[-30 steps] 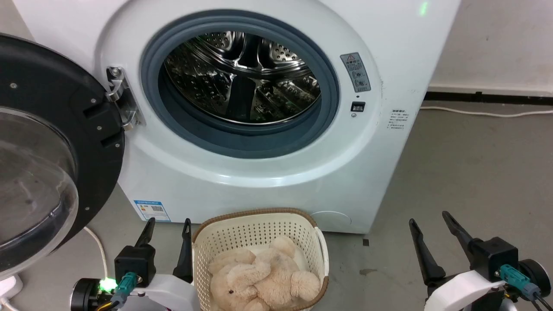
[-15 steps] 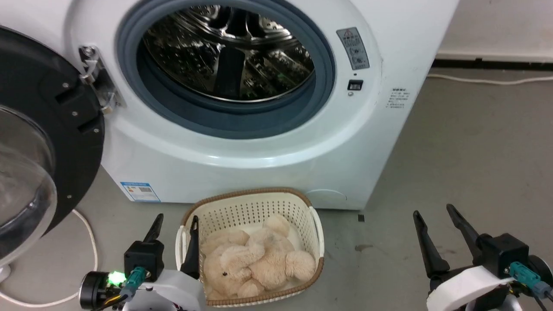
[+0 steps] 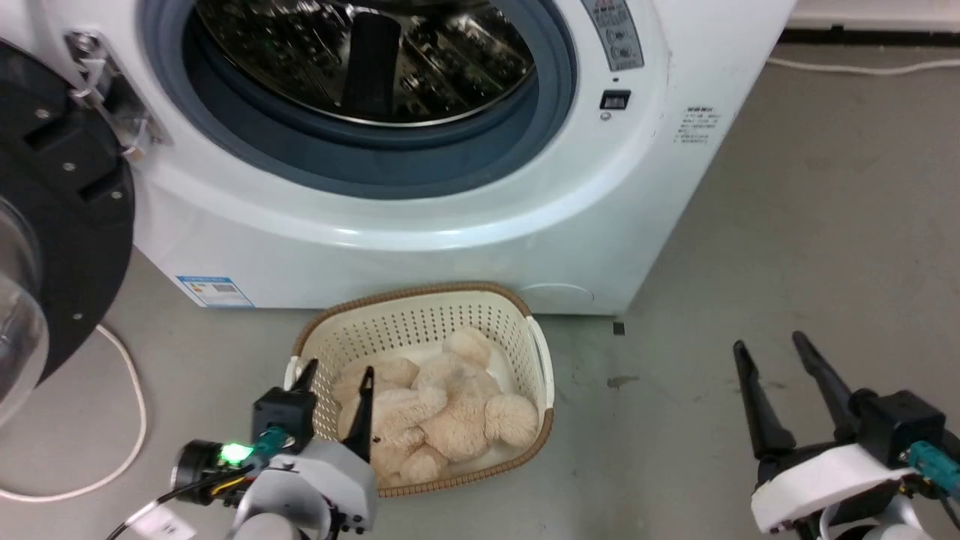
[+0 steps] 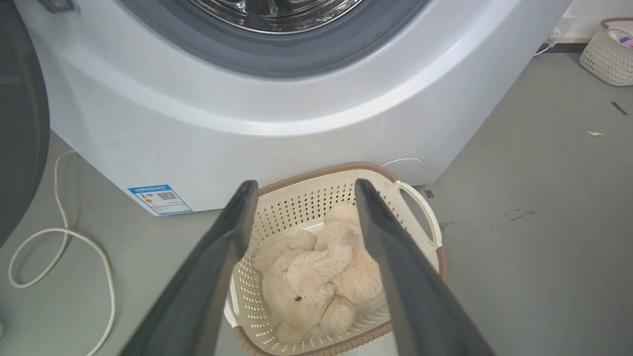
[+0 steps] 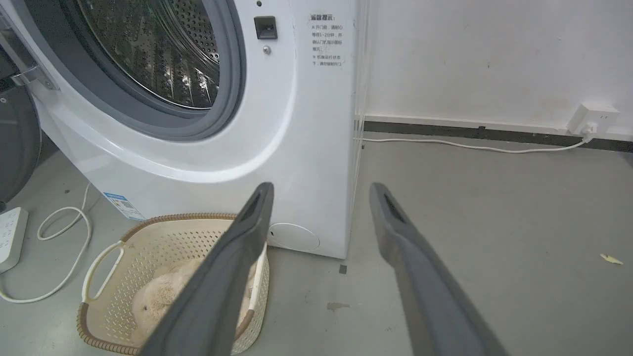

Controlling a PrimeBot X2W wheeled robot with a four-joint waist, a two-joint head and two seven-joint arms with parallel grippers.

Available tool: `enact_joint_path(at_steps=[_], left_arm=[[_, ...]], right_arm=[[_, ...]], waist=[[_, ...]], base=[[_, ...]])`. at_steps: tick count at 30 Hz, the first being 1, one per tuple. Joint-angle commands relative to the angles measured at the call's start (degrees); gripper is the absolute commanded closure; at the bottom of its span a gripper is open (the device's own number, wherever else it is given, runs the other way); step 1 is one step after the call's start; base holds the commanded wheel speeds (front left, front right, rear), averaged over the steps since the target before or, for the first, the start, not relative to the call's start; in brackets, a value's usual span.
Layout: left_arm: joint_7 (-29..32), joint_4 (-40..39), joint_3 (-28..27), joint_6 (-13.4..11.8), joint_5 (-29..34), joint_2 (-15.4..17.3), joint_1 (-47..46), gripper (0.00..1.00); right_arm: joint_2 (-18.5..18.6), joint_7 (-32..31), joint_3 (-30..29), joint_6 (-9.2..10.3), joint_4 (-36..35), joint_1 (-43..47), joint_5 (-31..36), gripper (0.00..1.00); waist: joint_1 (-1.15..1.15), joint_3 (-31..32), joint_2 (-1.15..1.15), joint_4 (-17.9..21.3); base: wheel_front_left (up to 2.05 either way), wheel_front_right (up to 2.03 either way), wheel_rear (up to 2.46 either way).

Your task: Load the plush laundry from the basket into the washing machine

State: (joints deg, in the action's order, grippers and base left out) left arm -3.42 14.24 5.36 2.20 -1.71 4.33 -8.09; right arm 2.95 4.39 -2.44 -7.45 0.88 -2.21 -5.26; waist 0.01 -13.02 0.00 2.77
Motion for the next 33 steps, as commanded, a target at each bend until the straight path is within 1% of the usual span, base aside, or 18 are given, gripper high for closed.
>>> enact_joint_path(at_steps=[1,11,15,20,21,23,27,33], left_arm=[[0.56,1.97,1.17,0.44,-0.75,0.32,-1.72,0.00],[2.45,10.38,6.82,1.04,-3.83,2.66,-6.78,0.00],[3.27,14.12,9.01,1.27,-3.50,3.99,-9.14,0.00],[4.13,18.52,10.38,1.43,-3.99,4.70,-12.19,0.00],[4.94,21.15,10.81,1.59,-4.79,5.08,-14.08,0.00],[6.04,22.97,11.24,1.62,-5.15,5.46,-15.34,0.00],[6.75,25.66,12.89,1.72,-4.98,6.67,-18.17,0.00],[7.10,29.40,14.72,1.54,-5.44,8.00,-22.52,0.00]], right_arm=[[-0.03,0.78,-0.59,-0.01,0.16,-1.46,-0.72,0.00],[-0.03,1.97,-1.23,-0.01,0.87,-3.05,-2.54,0.00],[-0.03,2.45,-1.28,-0.02,1.14,-3.63,-3.30,0.00],[-0.04,3.04,-1.53,-0.02,1.38,-4.32,-4.33,0.00],[-0.04,3.40,-1.63,-0.02,1.52,-4.75,-4.86,0.00],[-0.04,3.64,-1.73,-0.02,1.47,-5.15,-4.30,0.00],[-0.04,4.12,-2.33,-0.02,1.76,-5.86,-5.54,0.00],[-0.05,4.83,-2.99,-0.02,1.86,-6.57,-5.28,0.00]], waist=[[-0.01,-1.20,0.00,0.37],[-0.01,-5.93,0.00,1.59],[-0.01,-7.90,0.00,2.17],[-0.01,-10.45,0.00,2.83],[-0.01,-12.04,0.00,3.24],[-0.01,-13.09,0.00,3.71],[-0.01,-15.31,0.00,4.52],[-0.01,-18.39,0.00,5.40]], base=[[0.00,0.00,0.00],[0.00,0.00,0.00],[0.00,0.00,0.00],[0.00,0.00,0.00],[0.00,0.00,0.00],[0.00,0.00,0.00],[0.00,0.00,0.00],[0.00,0.00,0.00]])
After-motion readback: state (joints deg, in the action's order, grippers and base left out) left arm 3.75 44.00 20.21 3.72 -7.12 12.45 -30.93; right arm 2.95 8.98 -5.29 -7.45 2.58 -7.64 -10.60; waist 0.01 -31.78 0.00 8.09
